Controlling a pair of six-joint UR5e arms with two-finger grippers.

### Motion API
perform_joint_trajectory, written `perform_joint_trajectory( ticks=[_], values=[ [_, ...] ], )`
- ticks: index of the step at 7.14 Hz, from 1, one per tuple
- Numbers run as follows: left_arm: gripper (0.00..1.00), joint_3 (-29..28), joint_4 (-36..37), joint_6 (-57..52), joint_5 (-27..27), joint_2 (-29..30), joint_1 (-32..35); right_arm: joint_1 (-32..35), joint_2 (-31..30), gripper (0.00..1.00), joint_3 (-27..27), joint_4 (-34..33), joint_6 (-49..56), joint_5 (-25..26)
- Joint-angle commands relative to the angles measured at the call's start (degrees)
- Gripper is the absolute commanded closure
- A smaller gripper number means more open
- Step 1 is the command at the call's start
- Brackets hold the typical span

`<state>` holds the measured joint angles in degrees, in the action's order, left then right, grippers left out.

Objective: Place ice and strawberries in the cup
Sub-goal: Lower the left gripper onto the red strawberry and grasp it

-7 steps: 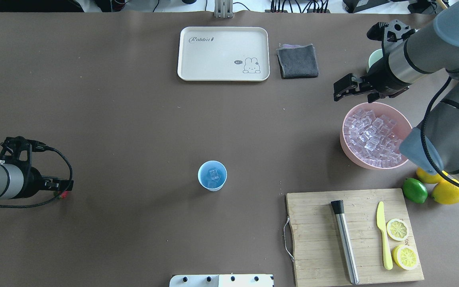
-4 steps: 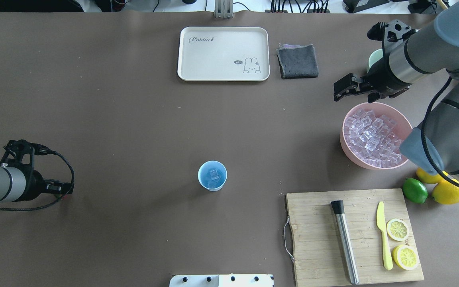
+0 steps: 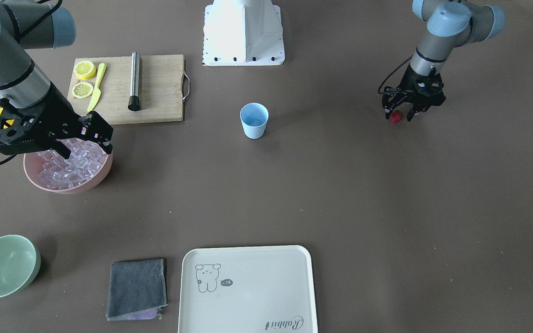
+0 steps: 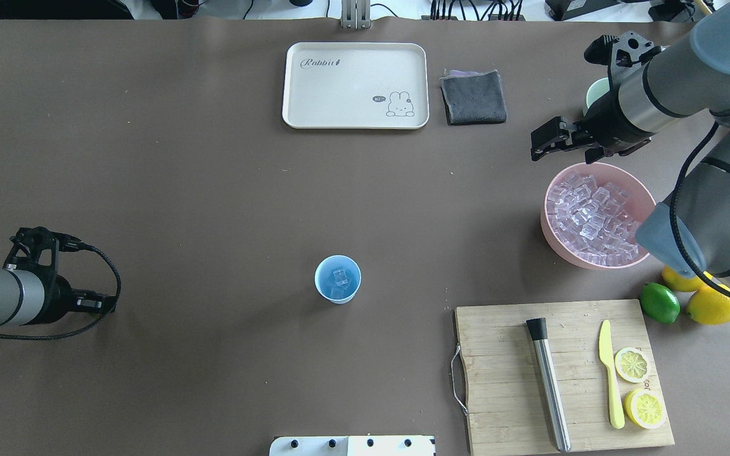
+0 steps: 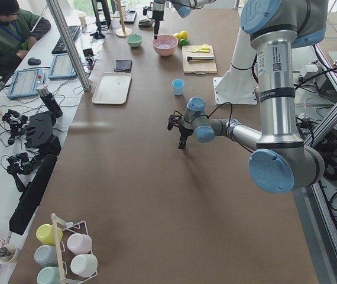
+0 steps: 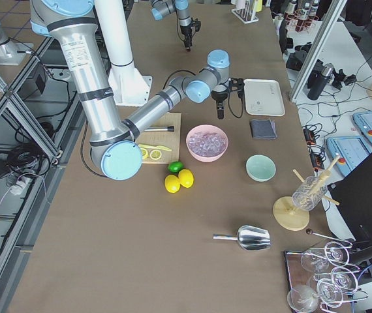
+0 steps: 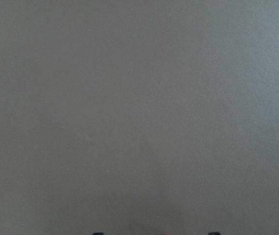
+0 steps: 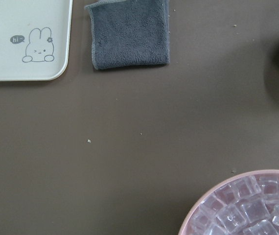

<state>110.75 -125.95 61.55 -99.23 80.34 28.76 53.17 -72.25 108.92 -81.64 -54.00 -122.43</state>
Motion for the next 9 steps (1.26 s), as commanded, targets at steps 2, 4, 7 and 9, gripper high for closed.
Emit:
perform_joint_trajectory(
  ticks=[2, 4, 7, 9],
  values=[
    [1.00, 0.2, -0.8, -0.1, 0.0, -0.3, -0.3, 0.0, 0.0, 0.00, 0.1, 0.0, -0.2, 0.0],
    [1.00, 4.6, -0.9, -3.9, -3.5, -2.5, 4.3, 0.1, 0.0, 0.00, 1.1, -0.5, -0.2, -0.8],
    [1.00, 8.4, 3.1, -3.7, -14.6, 0.7, 12.6, 0.4, -0.4, 0.00, 1.6, -0.5, -0.2, -1.4],
    [1.00, 11.4, 21.7, 2.8, -14.8, 17.1, 12.1, 0.4, -0.5, 0.00, 1.5, -0.5, -0.2, -1.4]
  ],
)
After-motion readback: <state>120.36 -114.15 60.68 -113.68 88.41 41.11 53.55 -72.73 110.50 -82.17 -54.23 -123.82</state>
